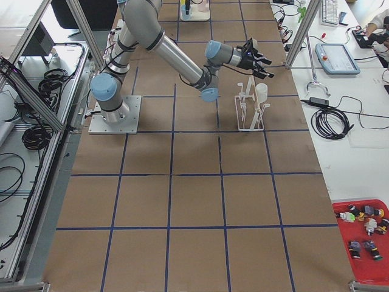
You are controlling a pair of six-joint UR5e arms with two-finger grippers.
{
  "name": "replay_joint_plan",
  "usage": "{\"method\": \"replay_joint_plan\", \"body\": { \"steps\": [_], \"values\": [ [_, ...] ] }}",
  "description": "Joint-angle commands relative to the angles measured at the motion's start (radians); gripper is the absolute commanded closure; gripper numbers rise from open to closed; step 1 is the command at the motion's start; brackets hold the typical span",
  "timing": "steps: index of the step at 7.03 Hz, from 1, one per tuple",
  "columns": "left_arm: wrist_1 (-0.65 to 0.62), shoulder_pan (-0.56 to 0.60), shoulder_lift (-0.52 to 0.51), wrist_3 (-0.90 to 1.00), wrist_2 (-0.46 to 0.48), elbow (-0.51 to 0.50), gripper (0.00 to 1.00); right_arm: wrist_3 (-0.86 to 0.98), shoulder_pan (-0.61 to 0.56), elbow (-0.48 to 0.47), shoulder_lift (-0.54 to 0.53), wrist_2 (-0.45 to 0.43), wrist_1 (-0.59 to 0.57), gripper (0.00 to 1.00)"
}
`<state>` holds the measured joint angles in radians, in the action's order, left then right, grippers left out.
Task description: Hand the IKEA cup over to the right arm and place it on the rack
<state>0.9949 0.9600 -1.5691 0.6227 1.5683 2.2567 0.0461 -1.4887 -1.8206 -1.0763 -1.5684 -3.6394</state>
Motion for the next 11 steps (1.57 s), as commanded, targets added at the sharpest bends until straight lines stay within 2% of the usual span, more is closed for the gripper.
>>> {"method": "replay_joint_plan", "body": {
  "steps": [1,3,4,6,8,10,11],
  "values": [
    [0.02,0.0,-0.012,-0.028,0.024,0.0,1.0,0.003,-0.033,-0.006,-0.126,-0.005,0.097,0.0],
    [0.028,0.002,0.01,-0.028,0.032,-0.005,1.0,0.0,-0.121,-0.037,-0.152,0.007,0.087,0.0],
    [0.036,0.002,0.02,-0.028,0.088,-0.011,1.0,-0.064,-0.166,-0.026,-0.154,0.042,0.088,0.0],
    [0.06,0.009,0.067,-0.029,0.104,-0.046,1.0,-0.361,-0.185,-0.026,-0.152,0.112,0.096,0.0],
    [0.253,0.046,0.115,-0.053,0.099,-0.219,1.0,-0.565,-0.2,-0.029,-0.151,0.186,0.096,0.0],
    [0.396,0.123,0.055,-0.096,0.093,-0.453,1.0,-0.795,-0.223,-0.032,-0.146,0.206,0.097,0.0],
    [0.43,0.129,-0.013,-0.097,0.093,-0.562,1.0,-0.915,-0.232,-0.032,-0.145,0.208,0.099,0.0]
  ]
}}
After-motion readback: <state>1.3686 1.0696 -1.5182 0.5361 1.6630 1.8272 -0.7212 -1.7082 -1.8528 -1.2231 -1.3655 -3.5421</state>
